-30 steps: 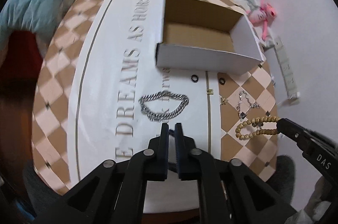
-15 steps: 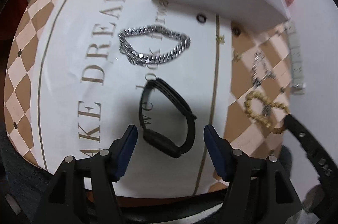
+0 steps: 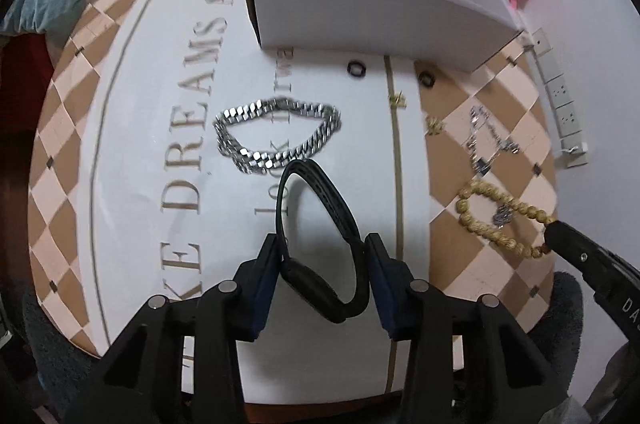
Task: Organize jewelry
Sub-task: 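Carry the watch band with the left gripper while the right gripper carries the beads into the box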
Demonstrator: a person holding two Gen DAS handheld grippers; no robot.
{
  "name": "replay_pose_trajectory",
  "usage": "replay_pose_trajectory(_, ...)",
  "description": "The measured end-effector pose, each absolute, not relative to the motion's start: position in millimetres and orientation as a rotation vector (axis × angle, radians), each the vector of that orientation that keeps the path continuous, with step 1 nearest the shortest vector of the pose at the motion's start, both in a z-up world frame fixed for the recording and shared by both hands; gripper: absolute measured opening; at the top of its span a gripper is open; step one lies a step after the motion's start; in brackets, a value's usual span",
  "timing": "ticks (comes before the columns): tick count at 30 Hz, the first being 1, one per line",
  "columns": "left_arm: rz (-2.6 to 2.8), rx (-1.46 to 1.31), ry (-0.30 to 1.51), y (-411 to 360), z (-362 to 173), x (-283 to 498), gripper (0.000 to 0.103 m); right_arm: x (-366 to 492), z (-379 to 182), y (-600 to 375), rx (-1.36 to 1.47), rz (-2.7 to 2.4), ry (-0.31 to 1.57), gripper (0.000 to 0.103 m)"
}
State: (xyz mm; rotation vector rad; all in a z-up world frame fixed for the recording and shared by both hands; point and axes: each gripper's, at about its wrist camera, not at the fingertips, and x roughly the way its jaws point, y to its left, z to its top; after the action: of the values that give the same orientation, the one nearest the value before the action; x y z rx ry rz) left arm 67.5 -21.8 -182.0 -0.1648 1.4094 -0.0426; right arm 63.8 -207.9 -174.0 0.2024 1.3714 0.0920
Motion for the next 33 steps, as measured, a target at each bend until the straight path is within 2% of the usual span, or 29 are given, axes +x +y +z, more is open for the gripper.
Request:
replay_pose_trajectory(10, -0.147, -0.259, 1.227, 5, -88, 107, 0.039, 101, -75, -179, 0.220, 0.292, 1.197, 0.009)
replay_pose_trajectory(14, -0.167, -0.267, 1.202, 18, -76, 144, 0.039, 135, -47, -165, 0.180, 0.328, 1.126, 0.009)
replay_pose_trajectory(17, -0.159, -0.264, 1.205, 23, -76, 171, 0.039, 168, -47, -153, 0.149, 0.345, 1.131, 0.009)
replay_pose_trajectory(27, -0.150, -0.355, 1.297, 33, -98, 227, 0.050, 248, -95, -131, 0.107, 0.368, 1.285, 0.009)
replay_pose_trajectory(28, -0.135, -0.351, 1.305, 35, -100, 230, 0.053, 253, -99, -131, 0.112, 0.375, 1.299, 0.010)
replay_pose_trajectory(29, -0.123, -0.356, 1.308, 38, -100, 232, 0.065, 257, -103, -131, 0.112, 0.376, 1.315, 0.010)
replay_pose_trajectory(30, -0.116, -0.361, 1.306, 40, -101, 234, 0.083, 260, -108, -132, 0.105, 0.366, 1.330, 0.010)
replay_pose_trajectory(32, -0.100, -0.377, 1.297, 46, -100, 235, 0.097, 262, -116, -134, 0.112, 0.364, 1.356, 0.011)
replay_pose_trajectory(33, -0.093, -0.377, 1.295, 48, -99, 235, 0.098, 262, -120, -137, 0.111, 0.356, 1.366, 0.017)
